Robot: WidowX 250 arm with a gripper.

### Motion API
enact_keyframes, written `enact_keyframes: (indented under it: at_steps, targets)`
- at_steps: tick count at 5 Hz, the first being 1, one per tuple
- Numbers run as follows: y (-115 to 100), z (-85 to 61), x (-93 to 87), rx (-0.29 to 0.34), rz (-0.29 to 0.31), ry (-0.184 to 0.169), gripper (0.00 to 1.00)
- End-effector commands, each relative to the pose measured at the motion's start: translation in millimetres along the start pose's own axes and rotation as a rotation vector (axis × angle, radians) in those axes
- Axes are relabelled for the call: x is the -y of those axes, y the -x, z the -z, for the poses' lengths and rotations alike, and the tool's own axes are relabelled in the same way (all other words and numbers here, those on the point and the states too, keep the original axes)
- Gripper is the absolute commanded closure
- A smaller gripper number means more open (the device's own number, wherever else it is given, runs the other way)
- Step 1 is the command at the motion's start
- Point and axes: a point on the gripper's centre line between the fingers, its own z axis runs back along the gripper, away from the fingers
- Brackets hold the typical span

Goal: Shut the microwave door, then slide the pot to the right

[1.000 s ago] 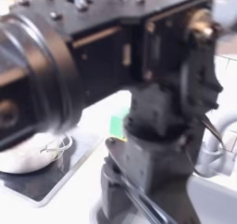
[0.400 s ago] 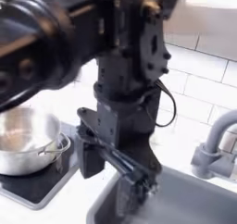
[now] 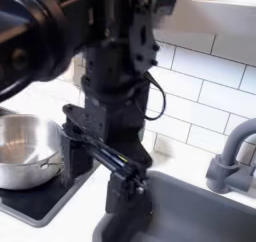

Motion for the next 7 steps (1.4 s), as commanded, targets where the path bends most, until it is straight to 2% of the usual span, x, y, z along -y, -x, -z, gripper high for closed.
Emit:
enact_keyframes:
  at_steps: [1,3,4,5,7]
  targets:
    - [0.5,0.0,-1.0,-0.002,-0.008,-0.001,0.00]
    - [0.5,0.0,-1.0,-0.002,-0.008,-0.001,0.00]
    - [-13.0,2.9,14.5,0.024,0.038,0.019,0.00]
    - [-34.7,3.9,5.3,0.037,-0.022,0.010,0.00]
    - [-76.8,5.8,-38.3,0.055,-0.181,-0.005,0.00]
